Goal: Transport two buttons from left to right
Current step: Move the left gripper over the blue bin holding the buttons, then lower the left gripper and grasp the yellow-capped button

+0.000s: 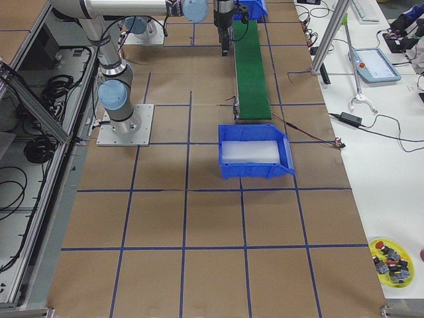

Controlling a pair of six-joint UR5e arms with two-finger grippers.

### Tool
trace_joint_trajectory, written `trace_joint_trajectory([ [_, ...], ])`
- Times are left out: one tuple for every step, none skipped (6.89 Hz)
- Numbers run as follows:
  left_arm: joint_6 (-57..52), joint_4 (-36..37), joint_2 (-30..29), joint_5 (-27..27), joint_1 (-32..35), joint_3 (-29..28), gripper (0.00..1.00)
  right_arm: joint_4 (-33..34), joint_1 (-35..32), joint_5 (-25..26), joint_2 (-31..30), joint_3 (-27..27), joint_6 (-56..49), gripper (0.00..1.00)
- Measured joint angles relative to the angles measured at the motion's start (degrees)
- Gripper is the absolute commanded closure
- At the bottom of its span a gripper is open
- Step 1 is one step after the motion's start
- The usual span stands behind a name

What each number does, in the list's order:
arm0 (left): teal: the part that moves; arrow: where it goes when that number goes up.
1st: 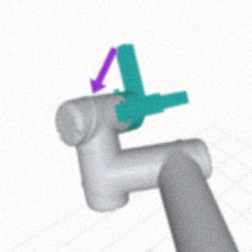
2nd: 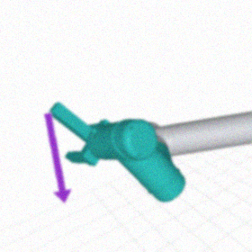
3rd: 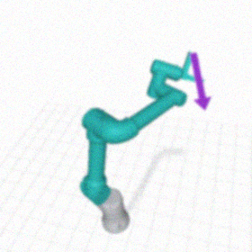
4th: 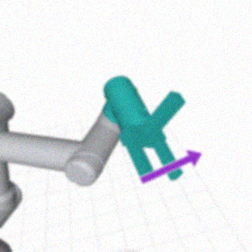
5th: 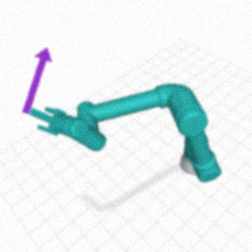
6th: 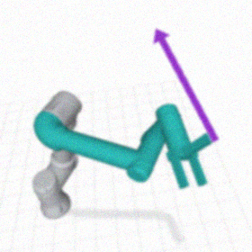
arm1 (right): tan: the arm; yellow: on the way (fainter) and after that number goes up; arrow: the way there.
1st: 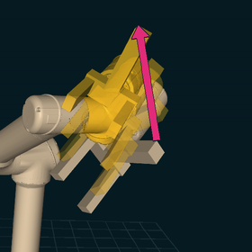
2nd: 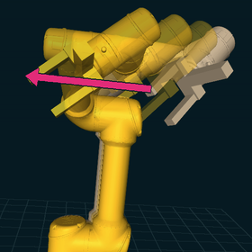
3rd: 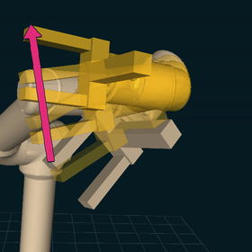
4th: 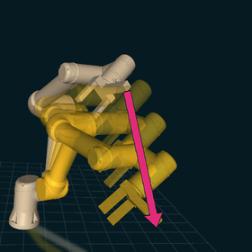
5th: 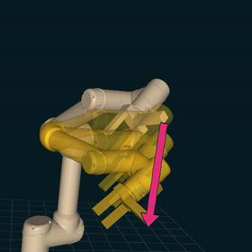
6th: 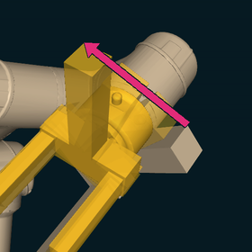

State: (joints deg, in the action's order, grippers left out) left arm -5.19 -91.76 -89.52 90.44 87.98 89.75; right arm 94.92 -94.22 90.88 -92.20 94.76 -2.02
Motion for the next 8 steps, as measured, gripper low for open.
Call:
trace_joint_trajectory([
  [-0.17,0.0,0.11,0.02,-0.22,0.07,0.0,0.0,0.0,0.02,0.0,-0.01,0.0,0.0],
  [-0.92,0.0,0.17,0.09,-1.11,0.0,0.0,0.0,0.0,0.04,0.0,-0.01,0.0,0.0],
  [-3.25,0.0,0.18,0.07,-3.27,-0.12,0.0,0.0,0.0,0.04,0.0,0.0,0.0,0.0],
  [-6.53,0.0,0.11,-0.05,-6.73,-0.28,0.0,0.0,0.0,0.06,0.03,0.04,-0.02,0.0],
  [-9.47,0.74,-0.23,-0.1,-10.87,-0.53,0.0,0.0,0.0,0.08,0.04,0.06,-0.06,0.0],
  [-12.29,3.13,-0.91,-0.1,-15.36,-0.35,0.0,0.0,0.0,0.08,0.02,0.07,-0.08,0.0],
  [-16.18,5.62,-1.79,-0.09,-20.03,0.25,0.0,-0.02,0.0,0.09,-0.02,0.07,-0.06,0.0],
  [-20.72,6.73,-2.93,-0.17,-24.47,0.79,0.0,-0.04,0.0,0.09,-0.09,0.19,-0.03,0.0],
])
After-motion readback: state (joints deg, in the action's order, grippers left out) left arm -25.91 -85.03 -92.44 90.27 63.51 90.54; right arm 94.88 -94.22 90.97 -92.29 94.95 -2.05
